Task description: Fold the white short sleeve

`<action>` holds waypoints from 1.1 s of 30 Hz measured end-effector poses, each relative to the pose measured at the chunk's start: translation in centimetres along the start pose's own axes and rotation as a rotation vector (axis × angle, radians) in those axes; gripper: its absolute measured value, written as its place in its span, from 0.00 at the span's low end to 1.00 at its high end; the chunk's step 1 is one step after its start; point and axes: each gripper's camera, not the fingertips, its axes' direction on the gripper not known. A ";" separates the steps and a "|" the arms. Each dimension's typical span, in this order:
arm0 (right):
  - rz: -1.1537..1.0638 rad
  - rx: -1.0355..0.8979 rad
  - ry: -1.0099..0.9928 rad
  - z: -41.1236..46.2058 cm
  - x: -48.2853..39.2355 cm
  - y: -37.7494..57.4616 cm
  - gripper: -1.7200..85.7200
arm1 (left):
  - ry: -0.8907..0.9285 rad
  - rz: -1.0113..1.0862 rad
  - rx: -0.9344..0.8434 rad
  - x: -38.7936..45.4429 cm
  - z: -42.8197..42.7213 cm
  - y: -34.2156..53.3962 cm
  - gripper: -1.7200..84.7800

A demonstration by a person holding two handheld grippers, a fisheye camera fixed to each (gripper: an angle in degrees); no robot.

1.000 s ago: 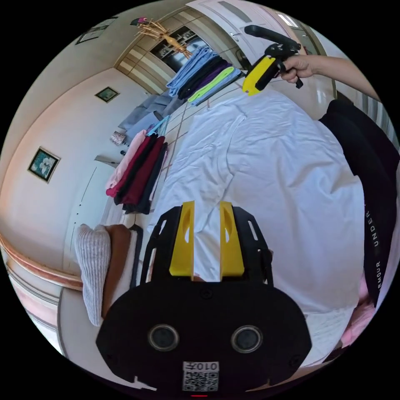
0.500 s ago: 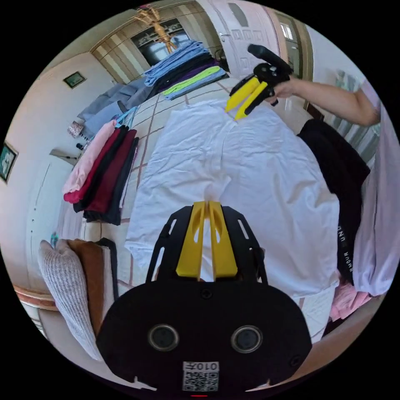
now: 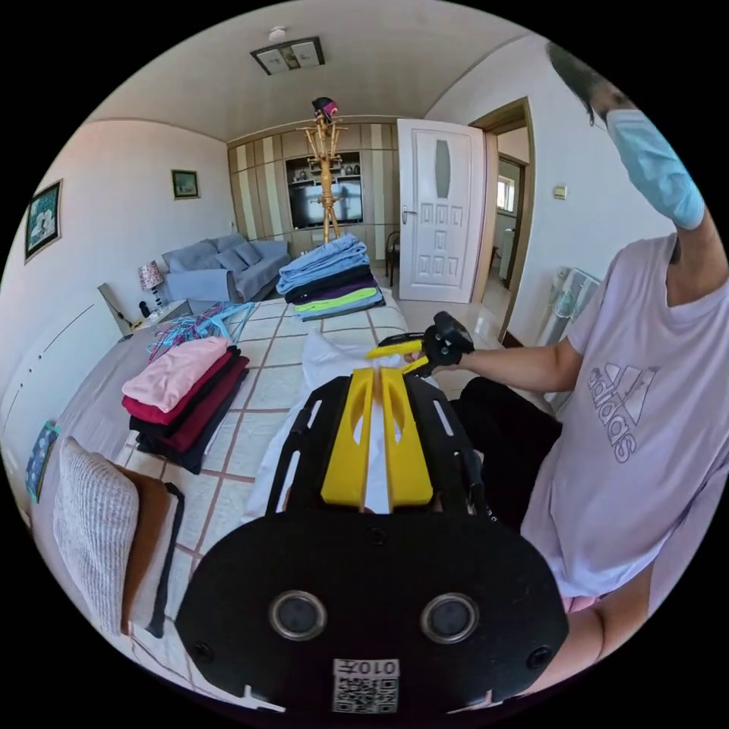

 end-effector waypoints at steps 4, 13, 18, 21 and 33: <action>0.066 0.070 -0.005 -2.9 -2.8 1.8 0.17 | 0.018 -0.077 0.032 -0.6 -2.0 0.4 0.02; 0.123 0.091 0.076 -4.9 -7.4 2.5 0.16 | 0.145 -0.063 0.118 0.2 -3.4 -1.6 0.02; 0.235 0.182 0.148 -7.6 -4.6 4.1 0.10 | 0.105 -0.125 0.134 -1.4 -5.1 -0.5 0.02; 0.251 0.228 0.093 -11.1 -1.2 5.2 0.07 | 0.101 -0.180 0.148 -2.4 -6.5 1.0 0.02; 0.079 0.063 -0.421 -15.7 14.5 5.4 0.05 | 0.201 -0.432 -0.208 -10.3 3.0 11.2 0.02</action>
